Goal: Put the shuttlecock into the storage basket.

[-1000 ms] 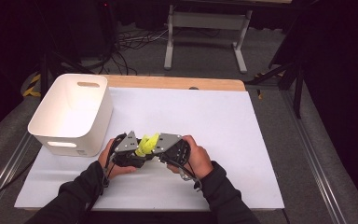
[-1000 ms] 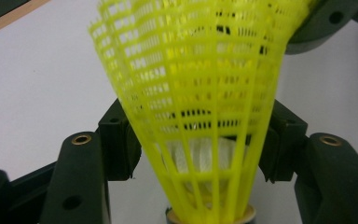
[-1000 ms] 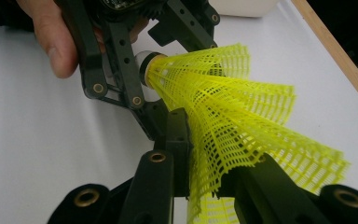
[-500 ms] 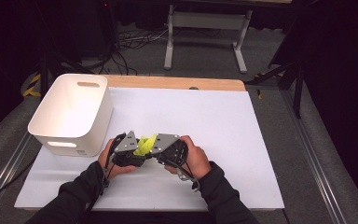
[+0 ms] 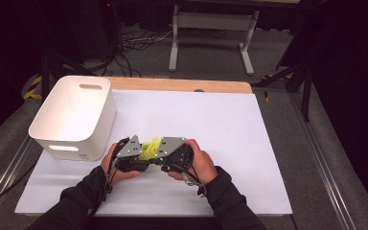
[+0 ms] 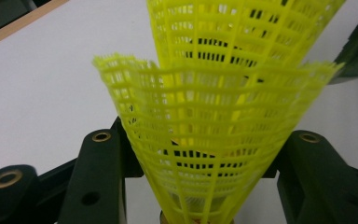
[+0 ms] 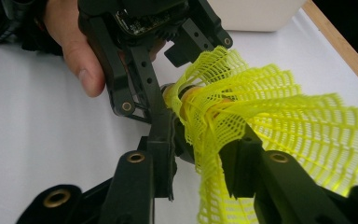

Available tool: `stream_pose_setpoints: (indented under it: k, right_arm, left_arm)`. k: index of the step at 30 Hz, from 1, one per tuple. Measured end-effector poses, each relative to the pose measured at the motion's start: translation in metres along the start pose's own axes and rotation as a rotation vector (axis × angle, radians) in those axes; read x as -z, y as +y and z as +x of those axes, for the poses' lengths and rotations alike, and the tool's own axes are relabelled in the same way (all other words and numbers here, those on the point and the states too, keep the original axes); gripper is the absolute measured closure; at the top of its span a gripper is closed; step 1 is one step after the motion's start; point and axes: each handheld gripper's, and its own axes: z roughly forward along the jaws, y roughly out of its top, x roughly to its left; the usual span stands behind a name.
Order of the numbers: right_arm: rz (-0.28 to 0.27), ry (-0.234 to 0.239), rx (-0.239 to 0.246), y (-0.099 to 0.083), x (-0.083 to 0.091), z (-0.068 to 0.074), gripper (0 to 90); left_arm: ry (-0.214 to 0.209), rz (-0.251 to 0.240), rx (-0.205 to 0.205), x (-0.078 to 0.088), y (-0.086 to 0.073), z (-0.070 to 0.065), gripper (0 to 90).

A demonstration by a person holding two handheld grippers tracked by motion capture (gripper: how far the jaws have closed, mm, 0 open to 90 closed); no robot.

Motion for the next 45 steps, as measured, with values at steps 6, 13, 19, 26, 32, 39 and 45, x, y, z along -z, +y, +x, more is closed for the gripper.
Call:
stream_pose_setpoints:
  k: [6,13,19,26,32,39,45]
  right_arm:
    - [-0.012,0.027,-0.018,-0.001,0.000,0.000,61.4]
    - [-0.016,0.013,-0.014,0.002,0.007,0.000,55.5]
    - [-0.025,0.007,-0.033,0.002,0.013,-0.003,47.8]
    - [-0.045,0.000,-0.048,0.004,0.018,-0.004,40.2]
    - [-0.042,-0.019,-0.053,0.005,0.023,-0.004,33.8]
    - [-0.074,-0.054,-0.054,0.006,0.038,-0.006,28.7]
    - [-0.136,-0.127,-0.063,-0.004,0.053,-0.009,20.1]
  left_arm:
    - [-0.002,-0.008,-0.011,0.001,0.000,0.000,53.0]
    - [-0.005,-0.031,0.005,0.003,-0.001,0.001,53.3]
    - [-0.006,-0.041,-0.002,0.004,-0.001,0.002,53.5]
    - [-0.007,-0.054,-0.006,0.006,0.000,0.001,54.7]
    - [-0.009,-0.076,0.003,0.008,-0.001,0.002,55.2]
    - [-0.001,-0.084,-0.001,0.010,0.000,0.002,55.6]
    - [-0.001,-0.089,0.002,0.011,-0.001,0.002,55.5]
